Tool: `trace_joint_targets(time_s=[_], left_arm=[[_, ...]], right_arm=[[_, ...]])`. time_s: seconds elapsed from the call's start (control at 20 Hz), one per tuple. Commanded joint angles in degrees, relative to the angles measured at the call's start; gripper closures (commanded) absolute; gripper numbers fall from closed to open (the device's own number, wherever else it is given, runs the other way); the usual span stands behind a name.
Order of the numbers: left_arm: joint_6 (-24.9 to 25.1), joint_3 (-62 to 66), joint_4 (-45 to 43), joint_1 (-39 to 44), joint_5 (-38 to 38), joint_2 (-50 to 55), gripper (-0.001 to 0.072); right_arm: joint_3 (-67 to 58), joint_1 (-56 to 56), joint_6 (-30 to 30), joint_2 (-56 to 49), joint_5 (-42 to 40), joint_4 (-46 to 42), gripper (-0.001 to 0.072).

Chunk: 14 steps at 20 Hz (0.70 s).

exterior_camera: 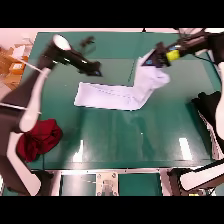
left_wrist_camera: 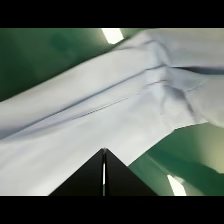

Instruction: Fold the shirts.

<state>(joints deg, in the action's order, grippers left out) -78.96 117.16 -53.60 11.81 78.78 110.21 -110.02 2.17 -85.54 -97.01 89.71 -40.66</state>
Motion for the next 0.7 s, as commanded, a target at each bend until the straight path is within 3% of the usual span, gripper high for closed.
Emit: trace_joint_targets(time_s=[0.0, 0.1, 0.15, 0.25, 0.3, 0.35, 0.4, 0.5, 0.65], left_arm=[[-1.7, 0.6, -11.8, -8.9, 9.8, -6.5, 0.0682], [-1.8, 0.5, -11.8, -12.3, 11.0, -8.1, 0.0682], [-1.8, 0.5, -11.8, -13.4, 11.7, -8.4, 0.0682], [-1.6, 0.5, -11.8, -14.5, 12.7, -8.4, 0.0682], [-1.6, 0.5, -12.0, -14.5, 13.0, -8.4, 0.0682], [-1.6, 0.5, -12.0, -14.5, 13.4, -8.4, 0.0682], [-1.5, 0.5, -12.0, -14.5, 13.6, -8.4, 0.0682], [-1.1, 0.5, -12.0, -14.5, 13.8, -8.4, 0.0682], [-0.5, 0.5, -12.0, -14.5, 14.1, -8.4, 0.0682]], right_arm=[[1.8, 12.2, -4.7, -1.6, -17.6, -2.4, 0.0692], [3.7, 19.3, -6.7, -5.4, -27.4, -3.1, 0.0691], [4.5, 22.6, -7.7, -8.0, -32.7, -2.9, 0.0656], [4.9, 29.7, -8.5, -14.5, -47.7, -1.7, 0.0631], [4.9, 33.0, -8.5, -17.5, -55.4, -0.6, 0.0563], [4.7, 35.4, -8.5, -20.0, -60.9, 0.2, 0.0343], [4.3, 36.9, -8.3, -21.4, -61.5, 0.1, 0.0210], [4.0, 35.6, -7.1, -20.5, -57.2, -2.1, 0.0210], [3.2, 26.3, -6.6, -15.7, -43.1, -6.4, 0.0210]])
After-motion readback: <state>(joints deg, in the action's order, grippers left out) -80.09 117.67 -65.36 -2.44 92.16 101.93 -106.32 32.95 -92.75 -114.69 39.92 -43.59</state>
